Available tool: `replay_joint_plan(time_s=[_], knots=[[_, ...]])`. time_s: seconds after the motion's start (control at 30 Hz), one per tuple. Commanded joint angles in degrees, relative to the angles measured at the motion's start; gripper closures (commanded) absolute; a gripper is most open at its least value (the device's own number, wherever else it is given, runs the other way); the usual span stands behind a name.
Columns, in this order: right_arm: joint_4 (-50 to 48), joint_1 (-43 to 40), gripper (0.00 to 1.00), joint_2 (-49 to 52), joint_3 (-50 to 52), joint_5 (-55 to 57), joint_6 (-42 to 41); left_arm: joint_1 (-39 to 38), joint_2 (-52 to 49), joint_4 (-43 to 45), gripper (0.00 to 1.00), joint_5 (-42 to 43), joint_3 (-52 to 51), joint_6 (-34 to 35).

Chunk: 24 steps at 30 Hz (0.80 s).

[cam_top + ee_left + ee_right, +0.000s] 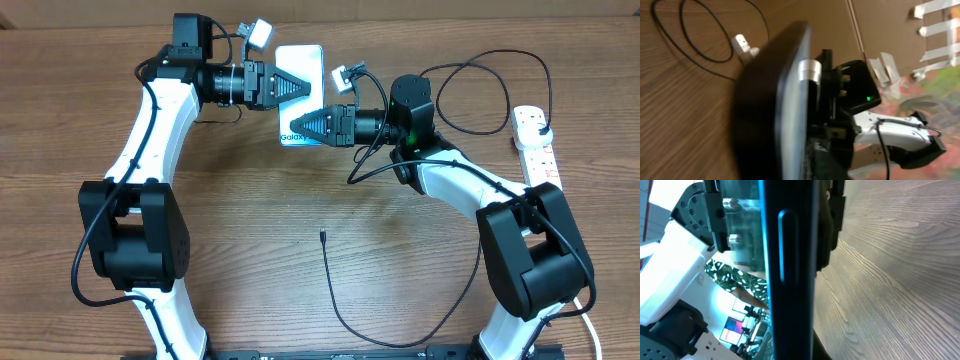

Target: Plug charger to phone and switch on socket

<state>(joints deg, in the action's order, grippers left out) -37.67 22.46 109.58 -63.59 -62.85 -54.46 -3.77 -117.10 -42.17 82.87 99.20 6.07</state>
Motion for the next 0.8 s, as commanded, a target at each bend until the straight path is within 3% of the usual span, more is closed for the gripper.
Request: replay_joint_plan(time_s=[0.0, 0.53, 0.63, 0.7, 0.77], knots=[[1.03, 0.72, 0.96, -0.33, -0.15, -1.27, -1.60, -2.34, 2.47, 0.22, 0.82, 3.37, 1.55, 0.37], [0.87, 0.72, 0.96, -0.33, -0.15, 4.74, -6.45, -3.76, 2.47, 0.22, 0.82, 4.09, 1.55, 0.42], [0.85, 0.72, 0.96, -0.33, -0.17, 6.38, -7.08, -3.76, 2.47, 0.24, 0.73, 4.20, 1.55, 0.42], [0.85, 0.72, 0.96, -0.33, -0.15, 6.73, -7.08, -3.69, 2.47, 0.24, 0.58, 4.20, 1.55, 0.44], [0.85, 0.72, 0.96, -0.33, -0.15, 6.78, -7.08, -3.58, 2.47, 0.24, 0.56, 4.20, 1.55, 0.44]])
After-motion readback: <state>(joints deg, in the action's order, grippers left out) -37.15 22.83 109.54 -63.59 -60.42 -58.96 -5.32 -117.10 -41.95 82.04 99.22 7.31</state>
